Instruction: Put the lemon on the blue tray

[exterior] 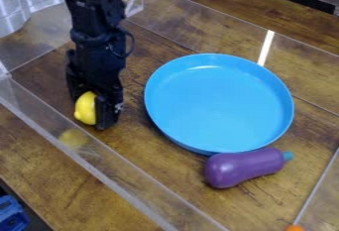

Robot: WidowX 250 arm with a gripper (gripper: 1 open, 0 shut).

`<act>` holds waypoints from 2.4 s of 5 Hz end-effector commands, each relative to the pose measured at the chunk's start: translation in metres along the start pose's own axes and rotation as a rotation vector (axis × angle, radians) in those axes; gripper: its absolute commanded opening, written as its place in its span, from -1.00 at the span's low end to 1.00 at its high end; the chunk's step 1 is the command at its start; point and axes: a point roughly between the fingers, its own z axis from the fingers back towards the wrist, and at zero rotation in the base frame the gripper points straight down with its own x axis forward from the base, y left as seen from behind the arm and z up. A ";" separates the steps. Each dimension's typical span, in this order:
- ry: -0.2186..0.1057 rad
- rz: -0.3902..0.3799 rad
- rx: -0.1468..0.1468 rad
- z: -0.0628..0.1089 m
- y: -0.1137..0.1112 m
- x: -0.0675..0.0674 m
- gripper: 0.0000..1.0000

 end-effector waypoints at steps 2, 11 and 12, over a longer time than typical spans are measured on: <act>-0.065 0.019 0.045 0.017 0.016 0.011 -1.00; -0.129 -0.121 0.247 0.103 -0.135 0.077 -1.00; -0.132 -0.123 0.241 0.087 -0.142 0.081 -1.00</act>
